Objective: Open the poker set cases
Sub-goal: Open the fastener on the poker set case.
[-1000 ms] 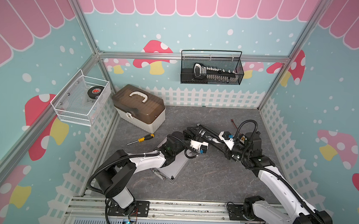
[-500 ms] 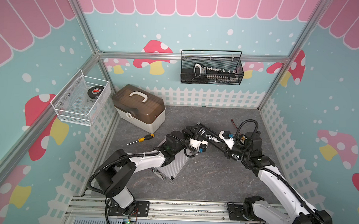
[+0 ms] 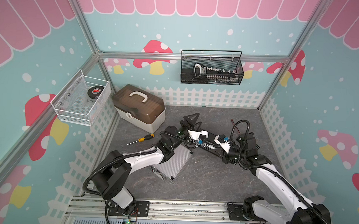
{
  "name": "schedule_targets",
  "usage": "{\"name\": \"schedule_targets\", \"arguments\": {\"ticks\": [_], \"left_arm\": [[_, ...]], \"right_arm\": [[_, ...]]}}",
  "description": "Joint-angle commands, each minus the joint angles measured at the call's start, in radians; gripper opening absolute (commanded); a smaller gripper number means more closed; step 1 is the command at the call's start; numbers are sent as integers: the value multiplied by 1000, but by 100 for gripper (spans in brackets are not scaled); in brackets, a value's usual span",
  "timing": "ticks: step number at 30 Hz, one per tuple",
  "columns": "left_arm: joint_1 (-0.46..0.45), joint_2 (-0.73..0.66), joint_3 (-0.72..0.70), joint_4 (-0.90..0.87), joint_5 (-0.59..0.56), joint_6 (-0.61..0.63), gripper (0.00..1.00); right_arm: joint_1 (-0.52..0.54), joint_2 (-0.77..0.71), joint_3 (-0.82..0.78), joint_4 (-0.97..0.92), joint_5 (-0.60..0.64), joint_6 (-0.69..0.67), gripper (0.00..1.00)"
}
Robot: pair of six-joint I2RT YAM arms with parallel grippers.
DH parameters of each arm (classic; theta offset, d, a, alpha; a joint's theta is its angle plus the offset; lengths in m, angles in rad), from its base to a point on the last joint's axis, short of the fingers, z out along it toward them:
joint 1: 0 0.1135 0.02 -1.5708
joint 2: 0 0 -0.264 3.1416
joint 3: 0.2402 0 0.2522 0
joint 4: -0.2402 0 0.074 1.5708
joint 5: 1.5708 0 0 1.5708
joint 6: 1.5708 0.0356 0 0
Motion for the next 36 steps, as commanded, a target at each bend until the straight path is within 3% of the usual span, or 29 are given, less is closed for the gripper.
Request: {"name": "schedule_targets", "arguments": {"ticks": [1,3,7,13,28,36], "left_arm": [[5,-117,20,-436,45,46,73],[-6,-120,69,-567,0,26,77],[-13,-123,133,-833,34,75,81],[-19,-29,211,-986,12,60,81],[-18,114,426,-1132,85,15,81],[-14,183,516,-1248,62,3,80]], "right_arm": [[5,-11,43,16,-55,-1,1],[6,-5,60,5,-38,-8,1],[5,0,78,3,-41,4,1],[5,-12,66,53,-47,34,1],[5,-46,43,59,-47,46,1],[7,-46,36,71,-55,51,1]]}}
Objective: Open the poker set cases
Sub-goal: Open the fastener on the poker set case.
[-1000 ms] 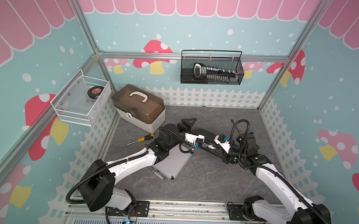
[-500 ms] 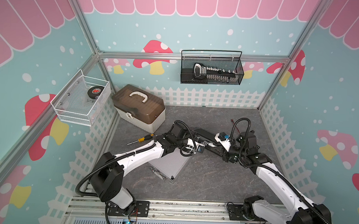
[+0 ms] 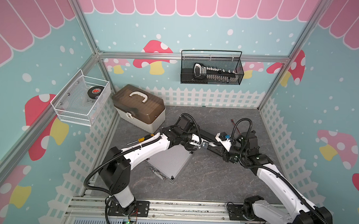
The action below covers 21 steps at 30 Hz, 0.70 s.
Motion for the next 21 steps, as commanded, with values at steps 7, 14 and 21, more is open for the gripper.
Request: {"name": "schedule_targets", "arguments": {"ticks": [7,14,21], "left_arm": [[12,36,92,-175,23,-16,76],[20,66,170,-290,60,-32,71],[21,106,208,-332,55,-44,69]], "right_arm": [[7,-36,1,64,-72,10,1],[7,-34,-3,69,-71,13,1],[10,-35,-10,76,-70,15,1]]}}
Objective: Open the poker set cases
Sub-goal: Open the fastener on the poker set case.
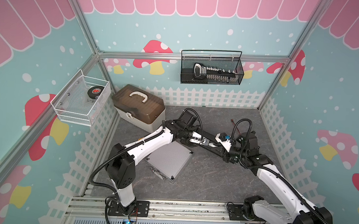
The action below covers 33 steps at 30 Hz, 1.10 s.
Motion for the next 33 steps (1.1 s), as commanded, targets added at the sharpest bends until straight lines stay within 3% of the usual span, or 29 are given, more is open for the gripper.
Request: {"name": "schedule_targets", "arguments": {"ticks": [1,11,26,33], "left_arm": [[5,28,25,-67,18,6,69],[8,14,28,-84,50,6,65],[14,61,144,-234,94,4,60],[19,26,105,-144,114,-10,55]], "right_arm": [[9,-30,0,77,-64,13,1],[9,-24,0,74,-55,10,1],[10,-7,7,69,-58,15,1],[12,-3,7,79,-63,21,1]]}}
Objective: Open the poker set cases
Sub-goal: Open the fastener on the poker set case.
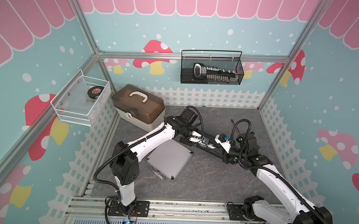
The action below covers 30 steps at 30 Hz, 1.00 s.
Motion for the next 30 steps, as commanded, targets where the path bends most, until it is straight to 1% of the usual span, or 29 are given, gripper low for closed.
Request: {"name": "schedule_targets", "arguments": {"ticks": [1,3,5,9,12,16,21,27,29,30], "left_arm": [[2,-40,-43,79,51,-12,55],[5,-59,-65,121,58,-28,51],[9,-61,-52,109,76,-39,47],[12,-11,63,-40,102,-36,42],[14,26,121,-120,109,-34,41],[30,66,199,-213,178,-38,40],[40,151,337,-354,215,-38,37],[52,207,452,-438,290,-49,36],[58,231,498,-474,298,-52,36],[57,234,507,-476,285,-53,34]], "right_arm": [[6,-3,15,89,-44,16,1],[6,-4,13,89,-44,18,1],[6,-3,14,87,-44,19,1],[6,13,25,76,-50,22,1],[8,23,29,74,-51,23,1],[11,30,33,64,-47,23,1],[29,44,53,4,15,-18,0],[40,64,63,-15,11,-20,0],[42,65,62,-15,11,-18,0],[42,66,63,-14,8,-13,0]]}}
